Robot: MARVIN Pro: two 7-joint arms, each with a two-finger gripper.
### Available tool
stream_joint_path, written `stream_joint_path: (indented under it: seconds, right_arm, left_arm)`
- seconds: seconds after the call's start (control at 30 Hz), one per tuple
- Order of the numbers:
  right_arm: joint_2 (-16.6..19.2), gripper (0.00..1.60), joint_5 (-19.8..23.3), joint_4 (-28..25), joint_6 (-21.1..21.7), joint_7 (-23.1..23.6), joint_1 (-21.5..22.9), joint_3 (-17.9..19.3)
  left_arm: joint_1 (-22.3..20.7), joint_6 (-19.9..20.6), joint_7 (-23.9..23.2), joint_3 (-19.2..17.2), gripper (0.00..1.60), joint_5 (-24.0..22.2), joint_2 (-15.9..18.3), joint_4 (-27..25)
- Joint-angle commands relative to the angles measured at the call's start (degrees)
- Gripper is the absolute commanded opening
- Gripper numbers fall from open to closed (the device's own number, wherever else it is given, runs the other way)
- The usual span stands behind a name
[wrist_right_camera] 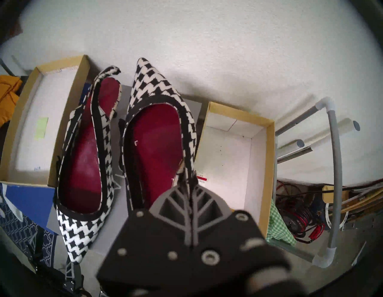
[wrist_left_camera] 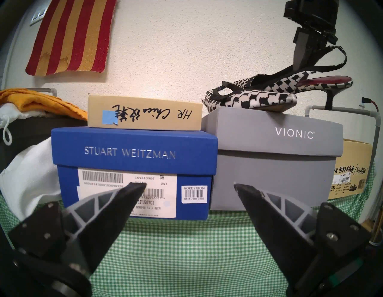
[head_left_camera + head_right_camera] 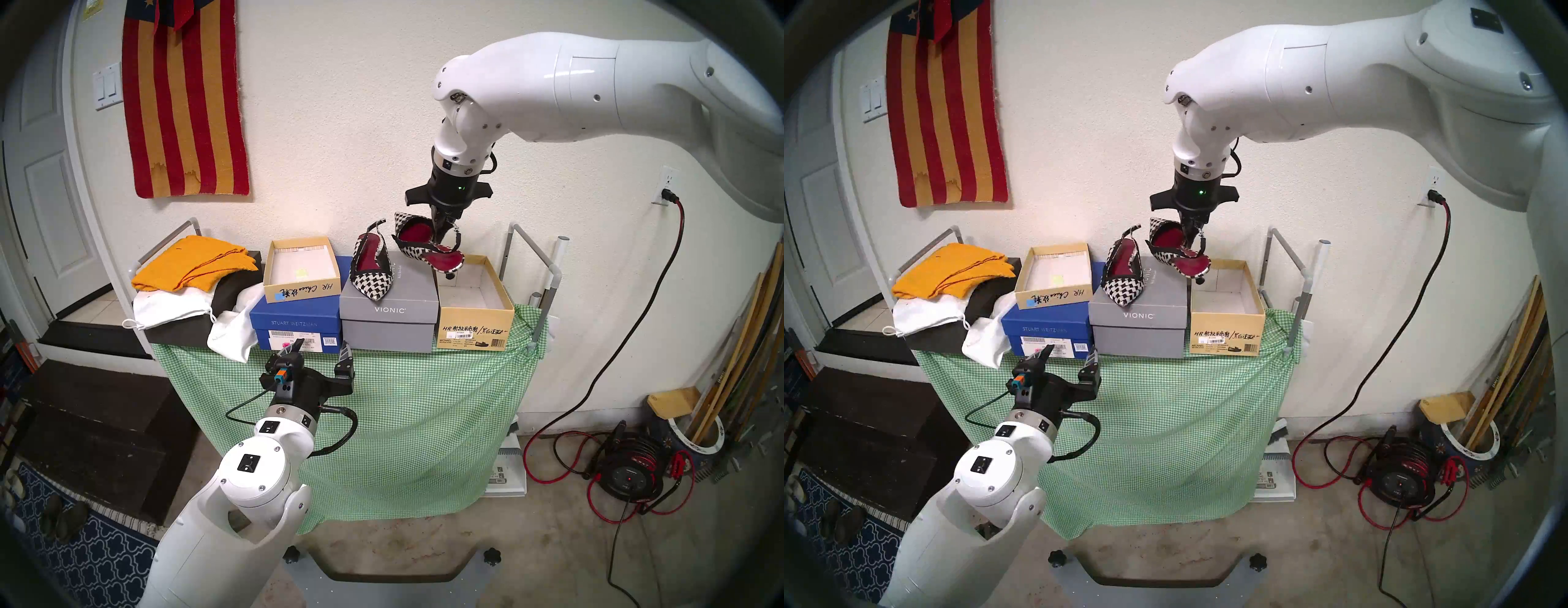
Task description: Take shoe out of the box
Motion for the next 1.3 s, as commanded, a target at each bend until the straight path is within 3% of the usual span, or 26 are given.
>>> stream_joint_path:
  seconds: [0.0,0.3,0.57,1.07,1.27]
  right_arm:
    - [-1.62,0.00,-0.07,6.31,-0.10,-1.74,-5.92,2.90]
    - [-1.52,0.00,-0.07,11.19,1.39,-0.96,-11.79,6.56]
    - [-3.08,0.00,-0.07,17.64,5.15,-1.39,-15.75,9.64]
    - [-7.70,0.00,-0.07,28.73,6.28,-3.21,-21.91,11.38]
    - [-8.13,0.42,-0.07,29.60,6.28,-5.12,-21.18,12.18]
  left_arm:
    - [-0.01,0.01,-0.03,-0.07,1.60,0.02,0.08,-0.06]
    - [-0.01,0.01,-0.03,-0.07,1.60,0.02,0.08,-0.06]
    - [-0.01,0.01,-0.03,-0.08,1.60,0.02,0.09,-0.06]
    - [-0.01,0.01,-0.03,-0.07,1.60,0.02,0.08,-0.06]
    - [-0.01,0.01,-0.03,-0.08,1.60,0.02,0.09,-0.06]
